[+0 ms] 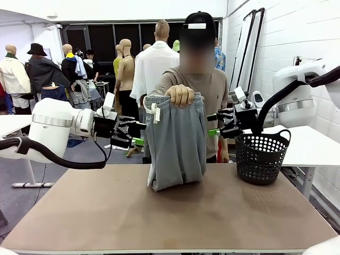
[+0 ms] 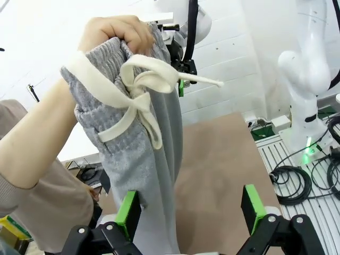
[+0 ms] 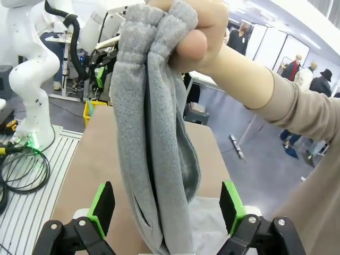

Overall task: Fold the training pants.
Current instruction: Grab both ends of the Training pants handed by a person.

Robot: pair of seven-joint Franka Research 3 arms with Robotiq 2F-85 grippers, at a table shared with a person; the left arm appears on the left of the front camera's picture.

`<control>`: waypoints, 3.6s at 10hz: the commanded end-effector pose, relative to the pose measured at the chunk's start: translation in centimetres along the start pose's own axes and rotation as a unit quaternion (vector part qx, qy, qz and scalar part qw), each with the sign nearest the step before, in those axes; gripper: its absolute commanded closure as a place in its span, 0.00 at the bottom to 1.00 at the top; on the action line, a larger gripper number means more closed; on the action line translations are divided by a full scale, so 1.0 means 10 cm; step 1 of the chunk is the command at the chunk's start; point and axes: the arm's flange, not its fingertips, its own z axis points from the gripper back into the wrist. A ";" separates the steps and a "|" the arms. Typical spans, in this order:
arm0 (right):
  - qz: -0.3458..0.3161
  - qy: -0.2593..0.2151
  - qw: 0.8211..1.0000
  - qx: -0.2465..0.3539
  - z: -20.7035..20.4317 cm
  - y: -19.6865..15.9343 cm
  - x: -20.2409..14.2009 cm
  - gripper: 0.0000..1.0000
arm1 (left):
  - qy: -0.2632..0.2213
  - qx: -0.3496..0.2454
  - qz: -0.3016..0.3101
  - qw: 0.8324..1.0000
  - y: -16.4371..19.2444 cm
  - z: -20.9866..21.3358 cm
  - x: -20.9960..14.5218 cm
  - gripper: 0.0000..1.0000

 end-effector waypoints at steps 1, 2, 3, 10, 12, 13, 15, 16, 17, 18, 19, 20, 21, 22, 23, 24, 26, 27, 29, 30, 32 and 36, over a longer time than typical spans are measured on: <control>0.003 0.030 1.000 -0.004 0.03 -0.04 0.04 0.00 | 0.009 -0.002 -0.005 1.000 0.00 0.03 -0.01 0.00; 0.000 0.000 1.000 0.000 0.00 0.00 0.00 0.00 | 0.009 -0.002 -0.005 1.000 0.00 0.03 -0.01 0.00; 0.000 0.000 1.000 0.000 0.00 0.00 0.00 0.00 | 0.009 -0.002 -0.005 1.000 0.00 0.03 -0.01 0.00; -0.011 -0.037 0.999 0.027 -0.06 0.03 0.12 0.00 | -0.042 0.058 0.004 0.997 0.10 -0.02 0.02 0.00; -0.005 -0.053 0.998 0.015 -0.10 0.02 0.16 0.00 | -0.052 0.071 0.000 0.996 0.10 -0.04 0.02 0.00; -0.004 -0.060 0.998 0.011 -0.13 0.01 0.18 0.00 | -0.061 0.077 -0.004 0.995 0.11 -0.06 0.02 0.00; -0.001 -0.070 0.997 0.013 -0.19 0.01 0.22 0.00 | -0.073 0.080 -0.003 0.994 0.13 -0.10 0.03 0.00; 0.001 -0.071 0.997 0.015 -0.21 0.00 0.22 0.00 | -0.077 0.078 0.000 0.994 0.15 -0.13 0.03 0.00; 0.001 -0.069 0.997 0.019 -0.24 -0.03 0.21 0.00 | -0.076 0.065 0.006 0.995 0.18 -0.17 0.02 0.00; 0.002 -0.067 0.998 0.020 -0.25 -0.04 0.21 0.00 | -0.082 0.054 0.015 0.995 0.18 -0.21 0.02 0.00; 0.001 -0.063 0.998 0.020 -0.26 -0.04 0.22 0.00 | -0.082 0.047 0.022 0.995 0.18 -0.24 0.03 0.00; 0.002 -0.065 0.998 0.020 -0.27 -0.07 0.21 0.00 | -0.084 0.045 0.026 0.995 0.21 -0.26 0.01 0.00; 0.002 -0.068 0.998 0.019 -0.28 -0.09 0.22 0.00 | -0.088 0.037 0.031 0.995 0.23 -0.30 0.00 0.00; 0.000 -0.068 0.997 0.021 -0.29 -0.10 0.24 0.00 | -0.090 0.034 0.033 0.995 0.23 -0.32 0.01 0.00; -0.003 -0.071 0.997 0.024 -0.30 -0.12 0.25 0.00 | -0.091 0.031 0.032 0.995 0.23 -0.33 0.04 0.00; -0.008 -0.073 0.997 0.024 -0.32 -0.15 0.25 0.00 | -0.095 0.027 0.030 0.995 0.24 -0.34 0.05 0.00; -0.010 -0.076 0.997 0.028 -0.35 -0.18 0.28 0.00 | -0.100 0.025 0.030 0.994 0.26 -0.36 0.09 0.00; -0.011 -0.075 0.997 0.029 -0.38 -0.20 0.29 0.00 | -0.100 0.027 0.027 0.994 0.27 -0.36 0.13 0.00; -0.009 -0.075 0.997 0.032 -0.42 -0.21 0.31 0.00 | -0.101 0.031 0.024 0.994 0.31 -0.38 0.17 0.00; -0.008 -0.074 0.997 0.032 -0.42 -0.20 0.31 0.00 | -0.100 0.033 0.027 0.994 0.35 -0.42 0.17 0.00; -0.006 -0.071 0.997 0.029 -0.43 -0.20 0.30 0.00 | -0.097 0.038 0.031 0.994 0.43 -0.47 0.15 0.00; -0.033 -0.075 0.995 0.055 -0.48 -0.23 0.30 0.00 | -0.101 0.031 0.041 0.994 0.48 -0.52 0.14 0.00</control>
